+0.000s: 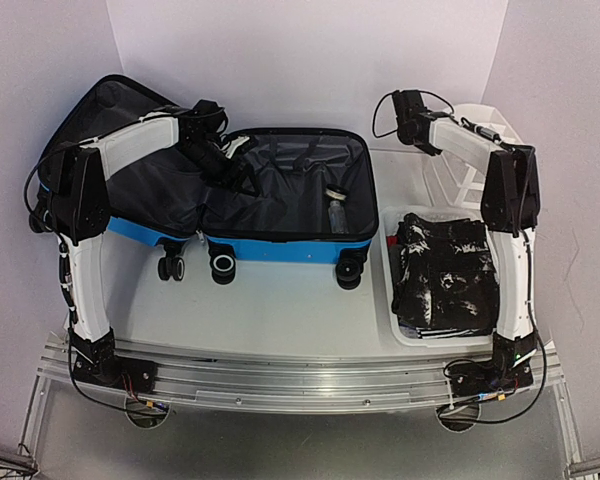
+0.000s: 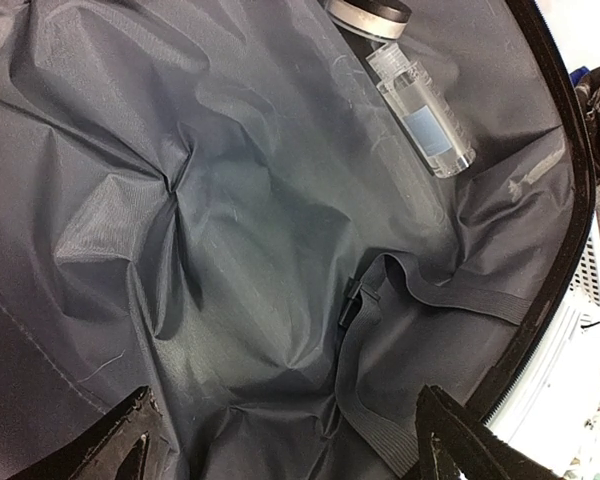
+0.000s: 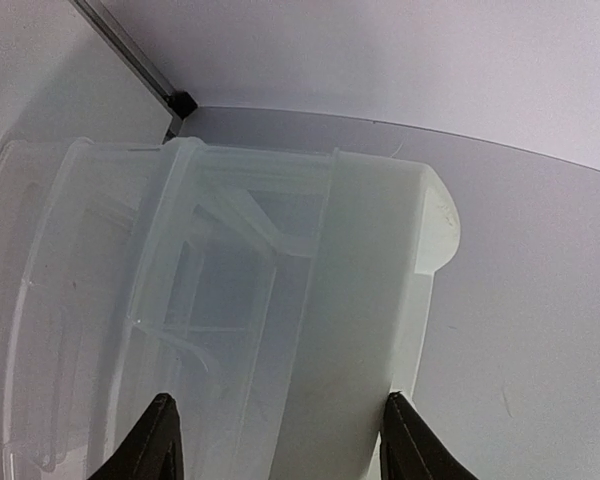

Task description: Open, take out, and arrange the luggage

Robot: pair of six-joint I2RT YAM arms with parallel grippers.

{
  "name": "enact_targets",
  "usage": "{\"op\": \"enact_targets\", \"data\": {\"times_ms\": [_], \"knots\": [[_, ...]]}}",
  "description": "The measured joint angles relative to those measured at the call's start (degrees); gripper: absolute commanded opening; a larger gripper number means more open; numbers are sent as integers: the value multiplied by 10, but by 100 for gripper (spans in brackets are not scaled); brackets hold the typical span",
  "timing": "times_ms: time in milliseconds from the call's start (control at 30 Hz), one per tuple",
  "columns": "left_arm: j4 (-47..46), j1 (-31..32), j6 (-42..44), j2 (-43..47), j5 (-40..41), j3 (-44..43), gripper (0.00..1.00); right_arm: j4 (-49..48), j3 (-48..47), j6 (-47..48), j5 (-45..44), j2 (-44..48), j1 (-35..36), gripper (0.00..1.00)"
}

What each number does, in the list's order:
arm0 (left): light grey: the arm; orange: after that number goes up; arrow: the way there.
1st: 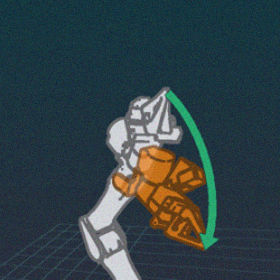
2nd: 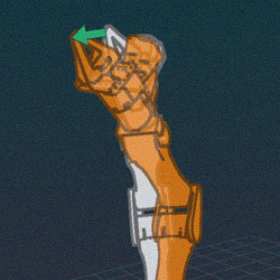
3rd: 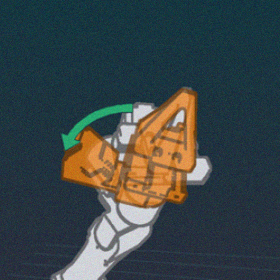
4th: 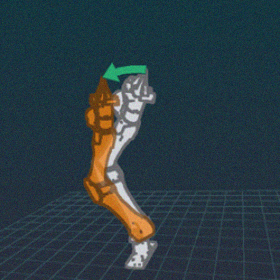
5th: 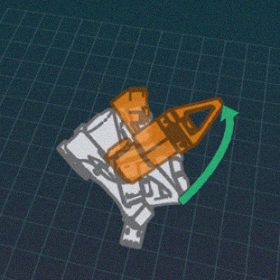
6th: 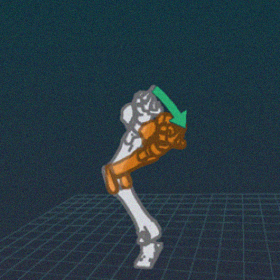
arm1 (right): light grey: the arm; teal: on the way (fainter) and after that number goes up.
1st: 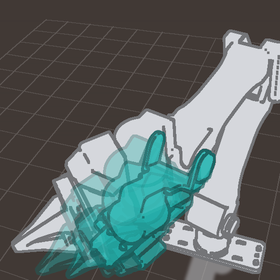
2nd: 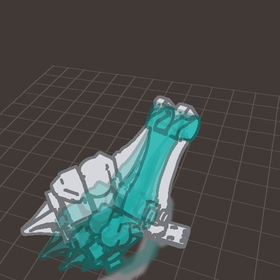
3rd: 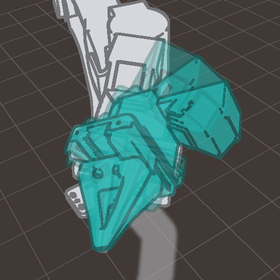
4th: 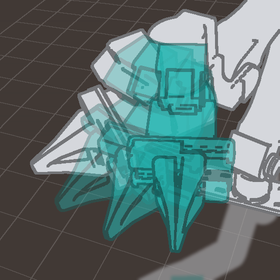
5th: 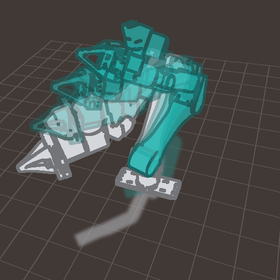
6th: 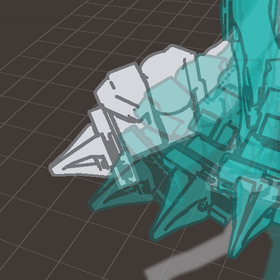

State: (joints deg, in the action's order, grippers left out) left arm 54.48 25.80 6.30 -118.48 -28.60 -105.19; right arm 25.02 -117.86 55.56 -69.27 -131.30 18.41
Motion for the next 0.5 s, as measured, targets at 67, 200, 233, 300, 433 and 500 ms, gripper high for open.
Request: {"op": "enact_targets", "data": {"times_ms": [67, 200, 233, 300, 433, 500], "knots": [[0, 0, -2, 0, 0, 0, 87, 0, -5, -2, 4, -1, 12, 52], [0, 0, -3, 0, -2, 0, 87, -2, -17, -5, 11, -9, 41, 53], [0, 0, -3, 0, -2, 0, 87, -2, -17, -6, 13, -9, 46, 53], [0, 0, -3, 0, -2, 0, 87, 0, -17, -10, 18, -10, 57, 54], [0, 0, -3, 0, -3, 0, 87, 27, -22, -51, 40, -10, 65, 54], [0, 0, -3, 0, -3, 0, 87, 59, -34, -86, 56, -10, 64, 54]]}}
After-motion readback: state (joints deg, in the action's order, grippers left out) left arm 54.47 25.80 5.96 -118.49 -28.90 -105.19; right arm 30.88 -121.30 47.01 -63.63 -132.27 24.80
